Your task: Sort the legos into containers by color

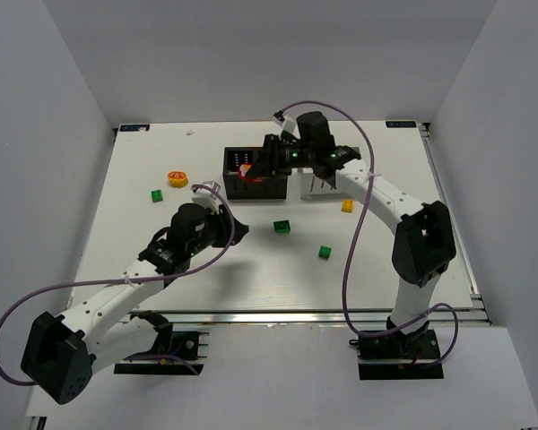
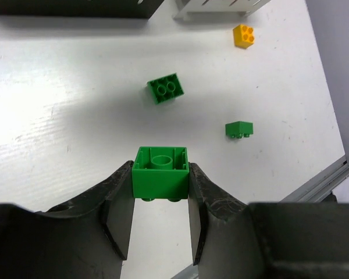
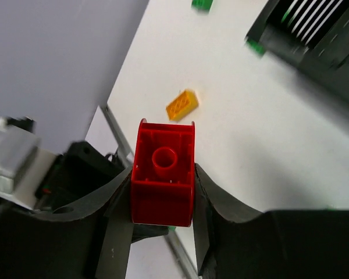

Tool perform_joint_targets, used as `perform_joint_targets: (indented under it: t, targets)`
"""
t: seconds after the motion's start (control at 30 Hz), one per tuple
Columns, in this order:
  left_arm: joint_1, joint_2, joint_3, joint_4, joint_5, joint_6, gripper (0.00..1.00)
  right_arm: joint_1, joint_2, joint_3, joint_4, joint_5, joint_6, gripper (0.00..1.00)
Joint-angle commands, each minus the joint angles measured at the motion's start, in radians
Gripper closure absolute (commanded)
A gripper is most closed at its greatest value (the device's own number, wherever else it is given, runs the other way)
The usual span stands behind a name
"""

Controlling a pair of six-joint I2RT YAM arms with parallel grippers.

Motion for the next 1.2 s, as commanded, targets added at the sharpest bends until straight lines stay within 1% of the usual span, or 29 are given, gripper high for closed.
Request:
perform_joint_targets:
  t: [0.0, 0.13, 0.17, 0.23, 0.27, 0.3, 0.4, 0.47, 0.5, 0.6, 0.63, 0.8, 0.97, 1.03, 1.17]
  targets:
    - [-0.004, -0.045, -0.019, -0.013, 0.000, -0.020, 1.00, -0.035, 0.003, 0.072, 0.072, -0.003, -0.052, 1.00]
    - [-0.004, -0.068, -0.028, -0.034, -0.014, -0.023, 1.00, -0.053, 0.011, 0.127, 0.048, 0.054, -0.157, 1.00]
    - [-0.004, -0.074, -0.030, -0.037, -0.017, -0.023, 1.00, -0.058, 0.016, 0.138, 0.046, 0.069, -0.223, 1.00]
    - [-0.004, -0.088, -0.036, -0.044, -0.026, -0.028, 1.00, -0.067, 0.017, 0.176, 0.031, 0.123, -0.302, 1.00]
    - [-0.004, -0.094, -0.041, -0.045, -0.028, -0.034, 1.00, -0.073, 0.019, 0.185, 0.012, 0.137, -0.392, 1.00]
    - [-0.004, -0.098, -0.045, -0.045, -0.032, -0.037, 1.00, -0.085, 0.016, 0.188, 0.011, 0.158, -0.429, 1.00]
    - [-0.004, -0.117, -0.051, -0.050, -0.038, -0.048, 1.00, -0.127, 0.003, 0.187, -0.020, 0.255, -0.564, 1.00]
    - [-0.004, -0.129, -0.056, -0.050, -0.038, -0.055, 1.00, -0.154, 0.005, 0.179, -0.044, 0.333, -0.615, 1.00]
    - [-0.004, -0.132, -0.059, -0.048, -0.038, -0.060, 1.00, -0.186, 0.006, 0.175, -0.069, 0.350, -0.639, 1.00]
    - [-0.004, -0.135, -0.061, -0.042, -0.038, -0.063, 1.00, -0.251, -0.003, 0.121, -0.078, 0.399, -0.696, 1.00]
    - [-0.004, -0.134, -0.058, -0.041, -0.038, -0.063, 1.00, -0.262, -0.004, 0.110, -0.080, 0.427, -0.737, 1.00]
    - [-0.004, -0.105, -0.045, -0.030, -0.038, -0.055, 1.00, -0.311, 0.003, 0.047, -0.060, 0.442, -0.823, 1.00]
    - [-0.003, -0.069, -0.015, -0.037, -0.038, -0.034, 1.00, -0.313, 0.031, 0.043, -0.072, 0.441, -0.843, 0.95]
    - [-0.003, -0.060, -0.005, -0.036, -0.038, -0.031, 1.00, -0.313, 0.036, 0.040, -0.077, 0.438, -0.840, 0.91]
    - [-0.004, -0.059, 0.002, -0.028, -0.056, -0.031, 1.00, -0.313, 0.039, 0.027, -0.080, 0.427, -0.834, 0.81]
